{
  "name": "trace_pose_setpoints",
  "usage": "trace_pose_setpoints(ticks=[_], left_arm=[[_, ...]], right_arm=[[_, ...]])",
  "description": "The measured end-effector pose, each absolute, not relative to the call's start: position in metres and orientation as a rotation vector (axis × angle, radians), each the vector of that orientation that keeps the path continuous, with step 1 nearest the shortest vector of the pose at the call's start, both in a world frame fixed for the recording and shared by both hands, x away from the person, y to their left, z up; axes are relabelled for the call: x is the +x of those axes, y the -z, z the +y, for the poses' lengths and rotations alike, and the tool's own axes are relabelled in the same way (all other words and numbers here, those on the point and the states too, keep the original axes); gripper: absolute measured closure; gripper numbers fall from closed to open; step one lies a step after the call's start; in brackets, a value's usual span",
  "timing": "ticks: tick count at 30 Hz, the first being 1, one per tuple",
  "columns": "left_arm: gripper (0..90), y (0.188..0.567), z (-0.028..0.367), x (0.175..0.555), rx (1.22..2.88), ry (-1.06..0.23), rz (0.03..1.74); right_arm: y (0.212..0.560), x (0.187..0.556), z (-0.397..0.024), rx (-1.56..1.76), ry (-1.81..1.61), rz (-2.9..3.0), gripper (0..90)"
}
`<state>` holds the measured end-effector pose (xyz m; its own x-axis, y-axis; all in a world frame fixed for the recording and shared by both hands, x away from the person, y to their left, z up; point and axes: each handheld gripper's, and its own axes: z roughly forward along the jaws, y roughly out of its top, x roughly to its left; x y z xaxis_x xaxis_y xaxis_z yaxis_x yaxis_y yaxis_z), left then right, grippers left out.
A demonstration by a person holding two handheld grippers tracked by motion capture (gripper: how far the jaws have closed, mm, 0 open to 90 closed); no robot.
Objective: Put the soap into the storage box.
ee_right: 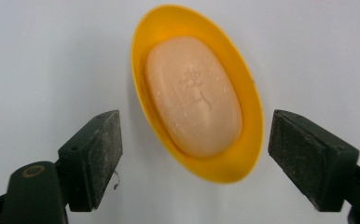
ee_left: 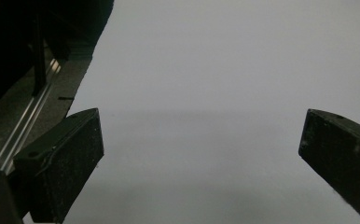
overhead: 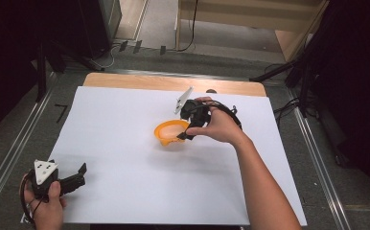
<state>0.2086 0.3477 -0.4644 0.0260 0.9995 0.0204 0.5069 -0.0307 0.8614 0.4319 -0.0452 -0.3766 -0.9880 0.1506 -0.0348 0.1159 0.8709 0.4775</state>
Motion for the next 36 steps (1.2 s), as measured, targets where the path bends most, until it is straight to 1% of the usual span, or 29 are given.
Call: trace_pose_setpoints(ticks=[9, 16, 27, 36], left_arm=[[0.4, 0.464, 0.347, 0.208, 1.62, -0.916, 1.562], [0.4, 0.464, 0.347, 0.208, 1.622, -0.917, 1.561], [0.4, 0.464, 0.348, 0.208, 1.621, -0.916, 1.56], [0.4, 0.464, 0.348, 0.208, 1.62, -0.918, 1.562]], right_arm=[[0.379, 0.421, -0.084, 0.378, -0.817, 2.931, 16.9], [0.392, 0.411, -0.107, 0.445, -0.836, 2.912, 17.1], [0.412, 0.394, -0.135, 0.59, -0.838, 2.853, 19.3], [0.423, 0.381, -0.149, 0.643, -0.866, 2.828, 17.7]])
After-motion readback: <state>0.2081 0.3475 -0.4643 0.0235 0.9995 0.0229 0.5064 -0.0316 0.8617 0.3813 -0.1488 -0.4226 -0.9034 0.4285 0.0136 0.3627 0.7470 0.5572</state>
